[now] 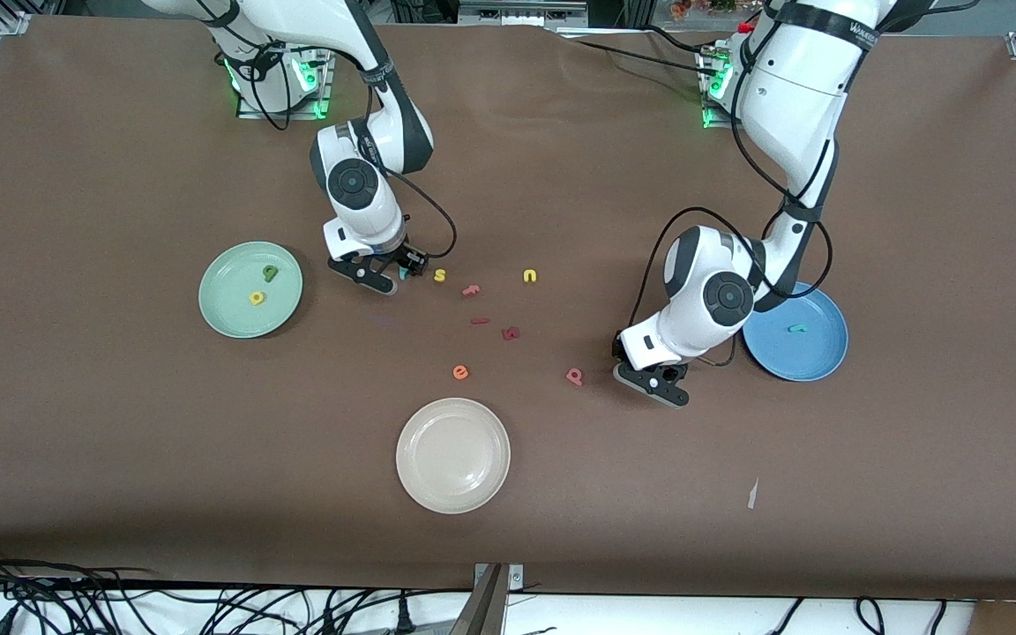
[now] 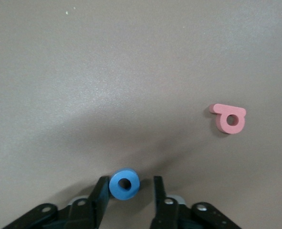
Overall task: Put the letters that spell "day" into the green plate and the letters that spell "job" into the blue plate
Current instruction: 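Grasp the blue ring with the left gripper while the right gripper grasps teal, then place the blue ring on the blue plate while the right gripper places teal, then grasp the pink letter with the left gripper while the right gripper withdraws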
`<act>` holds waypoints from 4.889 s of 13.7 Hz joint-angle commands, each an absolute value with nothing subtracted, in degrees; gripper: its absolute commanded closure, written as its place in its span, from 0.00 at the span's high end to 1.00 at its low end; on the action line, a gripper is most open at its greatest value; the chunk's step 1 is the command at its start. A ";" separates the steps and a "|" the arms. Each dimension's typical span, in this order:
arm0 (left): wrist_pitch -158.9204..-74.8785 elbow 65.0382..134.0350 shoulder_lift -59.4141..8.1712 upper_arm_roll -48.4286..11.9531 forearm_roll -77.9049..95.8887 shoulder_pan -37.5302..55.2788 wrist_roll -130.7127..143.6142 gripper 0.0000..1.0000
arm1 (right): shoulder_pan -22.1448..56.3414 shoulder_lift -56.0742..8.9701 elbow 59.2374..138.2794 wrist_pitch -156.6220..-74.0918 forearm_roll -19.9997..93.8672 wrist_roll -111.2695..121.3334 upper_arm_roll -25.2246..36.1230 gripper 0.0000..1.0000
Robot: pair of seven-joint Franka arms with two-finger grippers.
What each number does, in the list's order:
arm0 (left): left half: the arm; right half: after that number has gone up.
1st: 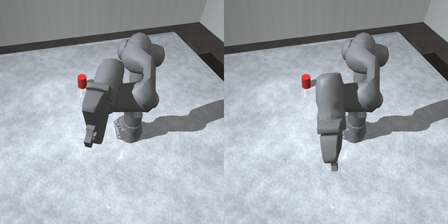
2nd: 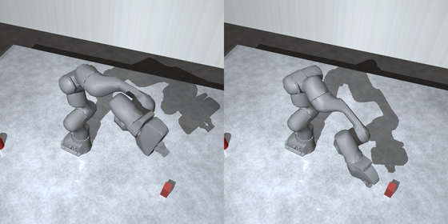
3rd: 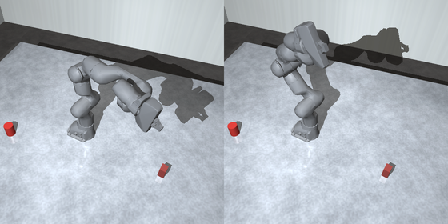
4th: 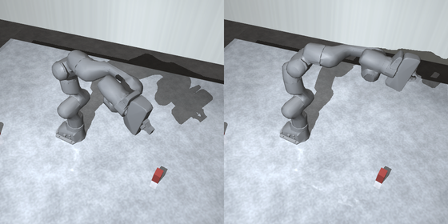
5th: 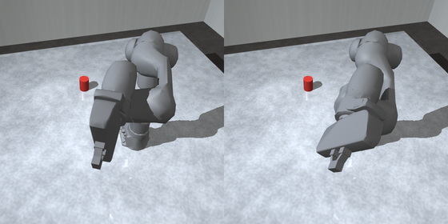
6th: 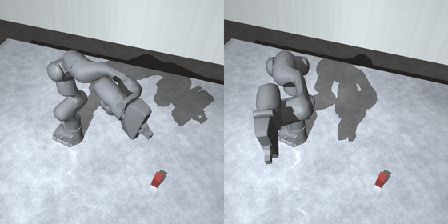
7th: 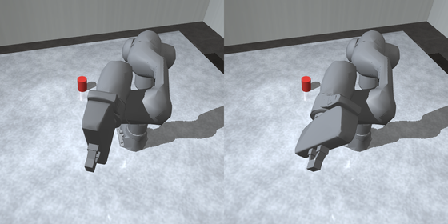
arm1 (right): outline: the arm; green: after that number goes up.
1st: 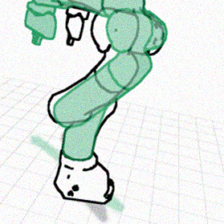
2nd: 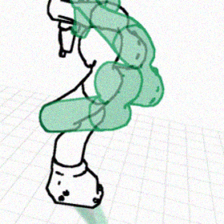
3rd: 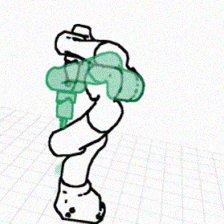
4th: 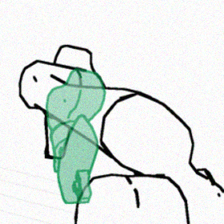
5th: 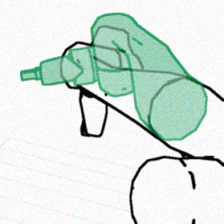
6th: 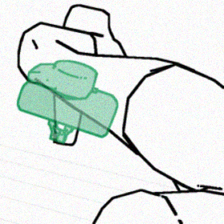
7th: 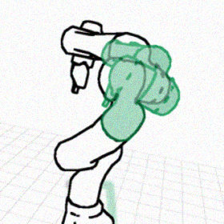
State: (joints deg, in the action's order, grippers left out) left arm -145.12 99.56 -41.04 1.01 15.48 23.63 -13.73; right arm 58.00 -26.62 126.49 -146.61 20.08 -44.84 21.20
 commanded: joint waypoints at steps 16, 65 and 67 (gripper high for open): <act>-139.41 113.54 -23.40 3.08 13.01 12.42 -19.22 0.18 | 58.36 -18.90 123.22 -123.32 21.09 -4.09 45.68 0.10; -152.40 90.70 -48.60 8.09 20.66 38.41 -6.06 0.39 | 1.58 1.67 96.50 -93.08 1.67 0.62 1.94 1.00; -152.31 90.79 -48.69 8.09 18.99 38.41 -6.06 0.32 | 2.02 1.23 96.24 -93.77 1.67 0.70 1.76 1.00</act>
State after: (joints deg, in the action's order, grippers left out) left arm -152.11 92.41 -47.10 7.45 21.23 37.80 -5.98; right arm 1.74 1.62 97.32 -93.95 0.93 0.85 2.04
